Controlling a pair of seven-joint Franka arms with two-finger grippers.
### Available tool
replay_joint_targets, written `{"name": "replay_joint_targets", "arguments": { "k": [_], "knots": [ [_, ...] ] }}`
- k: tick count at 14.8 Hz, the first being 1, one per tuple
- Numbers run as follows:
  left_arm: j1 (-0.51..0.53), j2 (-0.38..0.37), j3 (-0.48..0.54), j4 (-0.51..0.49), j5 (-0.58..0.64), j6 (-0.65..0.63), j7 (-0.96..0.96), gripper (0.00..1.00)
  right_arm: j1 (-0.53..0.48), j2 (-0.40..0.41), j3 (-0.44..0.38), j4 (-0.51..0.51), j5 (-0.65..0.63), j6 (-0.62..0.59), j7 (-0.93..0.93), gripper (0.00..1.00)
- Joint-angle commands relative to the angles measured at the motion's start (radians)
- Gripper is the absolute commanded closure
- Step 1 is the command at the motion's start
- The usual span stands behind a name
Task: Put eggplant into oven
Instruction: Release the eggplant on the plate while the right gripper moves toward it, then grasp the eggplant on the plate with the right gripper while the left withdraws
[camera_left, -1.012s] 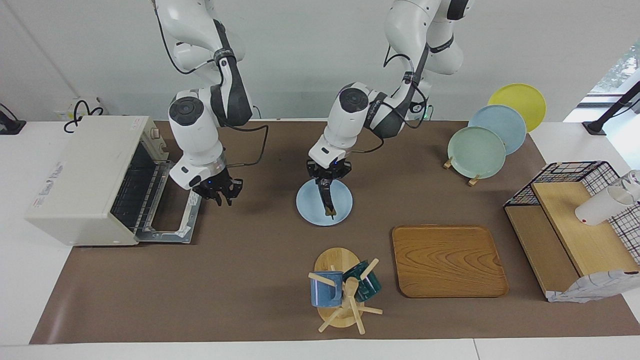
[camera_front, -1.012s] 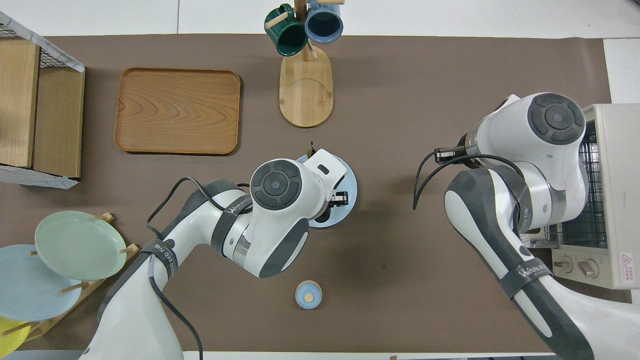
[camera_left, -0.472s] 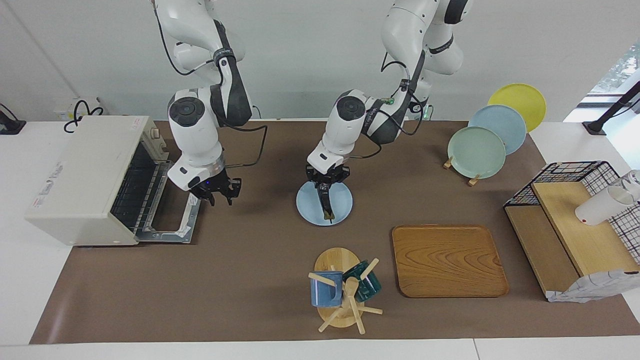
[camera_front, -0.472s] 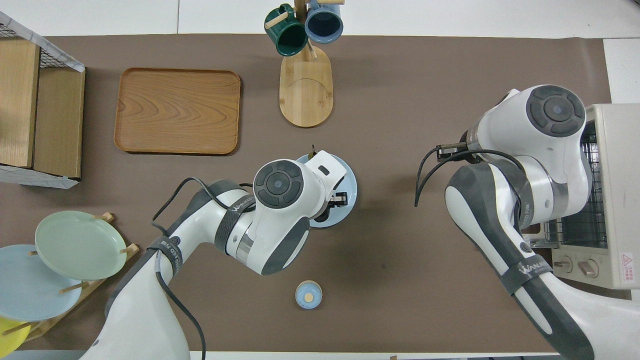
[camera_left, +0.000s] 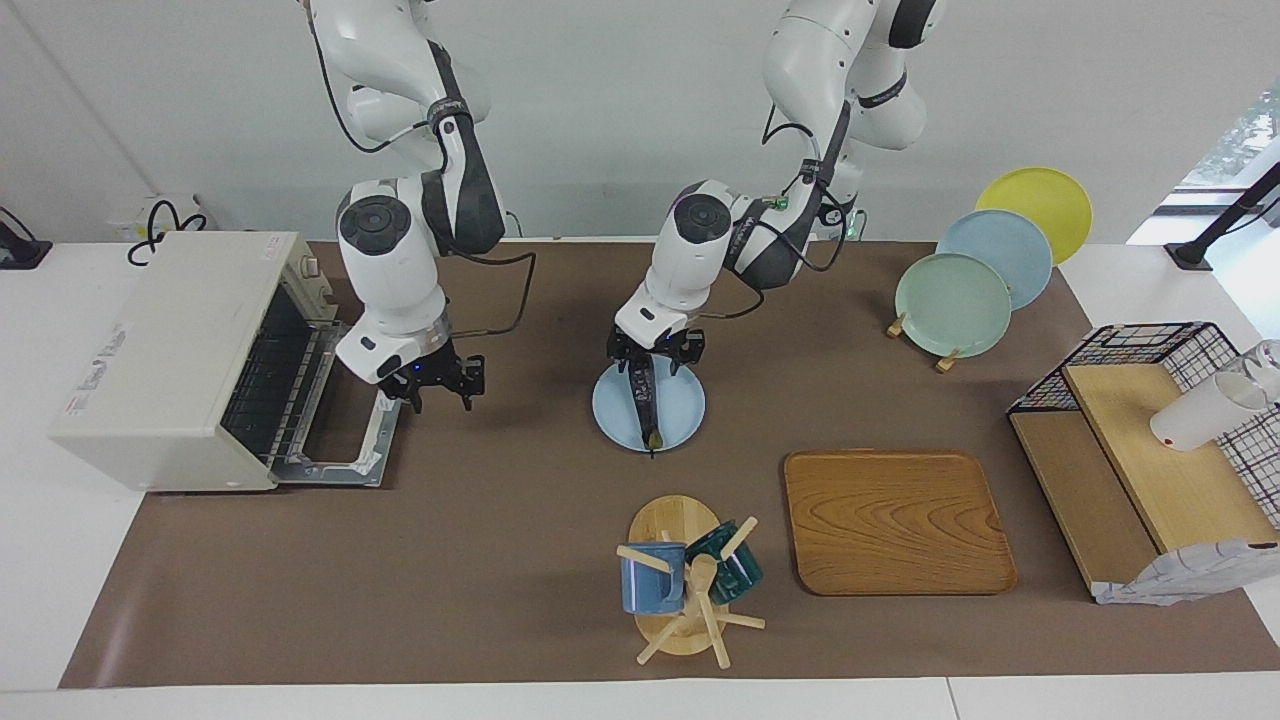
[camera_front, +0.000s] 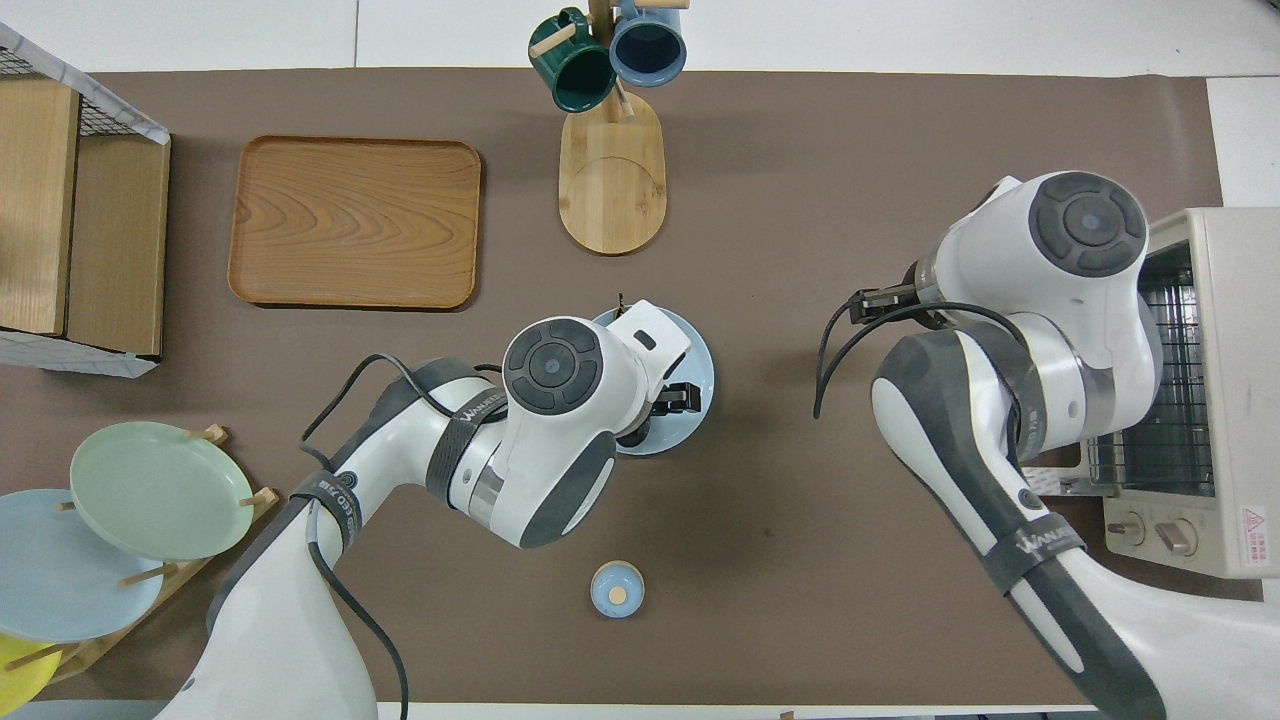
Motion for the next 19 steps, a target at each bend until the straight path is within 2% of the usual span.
{"name": "replay_joint_targets", "arguments": {
  "k": [1, 4, 5, 6, 8, 9, 11, 12, 13, 15, 17, 19],
  "knots": [
    [0.052, -0.054, 0.006, -0.009, -0.016, -0.052, 0.054, 0.0, 0.051, 0.021, 0.002, 0.019, -0.013, 0.027, 0.097, 0.23],
    [0.164, -0.068, 0.006, 0.02, -0.018, -0.127, 0.161, 0.0, 0.049, 0.02, 0.002, 0.01, -0.011, 0.027, 0.099, 0.18],
    [0.197, -0.068, 0.006, 0.033, -0.025, -0.148, 0.195, 0.0, 0.052, 0.018, 0.002, 0.01, -0.011, 0.027, 0.104, 0.12],
    [0.23, -0.068, 0.006, 0.043, -0.042, -0.167, 0.238, 0.0, 0.063, 0.018, 0.003, 0.011, -0.012, 0.033, 0.111, 0.0],
    [0.305, -0.068, 0.006, 0.062, -0.061, -0.211, 0.335, 0.0, 0.173, 0.032, 0.002, 0.058, -0.017, 0.042, 0.227, 0.0],
    [0.339, -0.068, 0.006, 0.069, -0.061, -0.233, 0.373, 0.0, 0.225, 0.09, 0.002, 0.145, -0.032, 0.006, 0.313, 0.0],
    [0.391, -0.068, 0.008, 0.074, -0.061, -0.25, 0.445, 0.0, 0.325, 0.275, 0.002, 0.392, -0.101, -0.107, 0.479, 0.0],
    [0.413, -0.068, 0.008, 0.073, -0.061, -0.251, 0.48, 0.0, 0.342, 0.352, 0.002, 0.487, -0.103, -0.114, 0.549, 0.0],
    [0.441, -0.068, 0.008, 0.071, -0.061, -0.254, 0.517, 0.0, 0.342, 0.38, 0.003, 0.517, -0.106, -0.104, 0.583, 0.0],
    [0.493, -0.068, 0.008, 0.073, -0.061, -0.28, 0.595, 0.0, 0.366, 0.385, 0.02, 0.517, -0.101, -0.015, 0.614, 0.0],
    [0.542, -0.07, 0.008, 0.074, -0.061, -0.308, 0.668, 0.0, 0.393, 0.385, 0.028, 0.511, -0.101, 0.021, 0.66, 0.0],
    [0.582, -0.068, 0.008, 0.082, -0.061, -0.325, 0.711, 0.0, 0.46, 0.435, 0.029, 0.514, -0.117, 0.027, 0.689, 0.0]
  ]
}}
